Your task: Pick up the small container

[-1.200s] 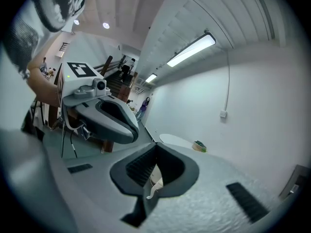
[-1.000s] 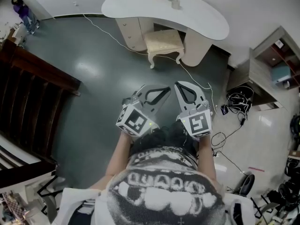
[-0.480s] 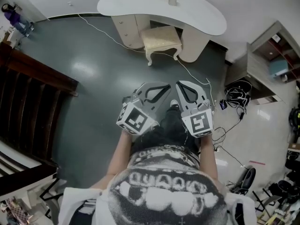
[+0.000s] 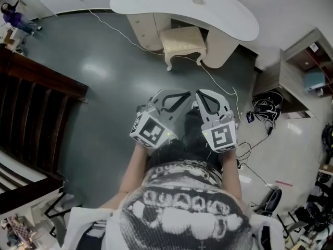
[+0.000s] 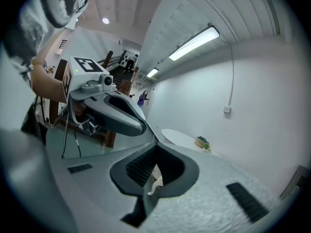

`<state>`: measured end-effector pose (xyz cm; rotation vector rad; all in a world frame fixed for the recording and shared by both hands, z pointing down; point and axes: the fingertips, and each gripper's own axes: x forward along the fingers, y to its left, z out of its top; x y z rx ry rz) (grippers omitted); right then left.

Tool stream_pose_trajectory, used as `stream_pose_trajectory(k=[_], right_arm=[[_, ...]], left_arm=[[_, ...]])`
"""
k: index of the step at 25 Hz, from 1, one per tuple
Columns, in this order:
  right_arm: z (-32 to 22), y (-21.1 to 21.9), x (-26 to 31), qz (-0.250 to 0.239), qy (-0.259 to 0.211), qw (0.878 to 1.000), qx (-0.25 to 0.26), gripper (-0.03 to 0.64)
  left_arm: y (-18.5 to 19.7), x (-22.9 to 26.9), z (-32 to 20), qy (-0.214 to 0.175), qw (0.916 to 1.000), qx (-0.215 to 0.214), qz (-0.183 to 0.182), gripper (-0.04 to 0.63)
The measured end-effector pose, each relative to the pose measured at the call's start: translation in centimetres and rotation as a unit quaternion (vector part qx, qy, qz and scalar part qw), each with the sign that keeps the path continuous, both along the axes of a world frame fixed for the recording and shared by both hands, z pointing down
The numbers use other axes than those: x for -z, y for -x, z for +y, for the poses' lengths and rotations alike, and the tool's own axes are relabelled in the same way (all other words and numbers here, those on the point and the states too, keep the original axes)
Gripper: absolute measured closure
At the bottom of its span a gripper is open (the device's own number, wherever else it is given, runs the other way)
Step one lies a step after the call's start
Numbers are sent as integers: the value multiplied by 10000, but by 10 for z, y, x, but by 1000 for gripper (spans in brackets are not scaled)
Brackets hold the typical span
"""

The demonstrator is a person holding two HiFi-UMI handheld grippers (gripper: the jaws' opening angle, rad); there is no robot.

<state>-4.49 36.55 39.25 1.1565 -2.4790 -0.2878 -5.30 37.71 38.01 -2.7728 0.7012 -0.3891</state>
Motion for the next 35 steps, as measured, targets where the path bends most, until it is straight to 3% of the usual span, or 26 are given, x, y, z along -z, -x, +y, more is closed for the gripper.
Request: stream_pose_trajectory(k=[18, 35], right_arm=[[-183, -79, -10, 194, 157, 9985, 478, 614], [-297, -133, -6, -20, -124, 9956, 928, 614]], left_arm=[[-80, 1, -175, 110, 9992, 328, -178, 591], [-137, -4, -276, 105, 9961, 758, -435, 591]])
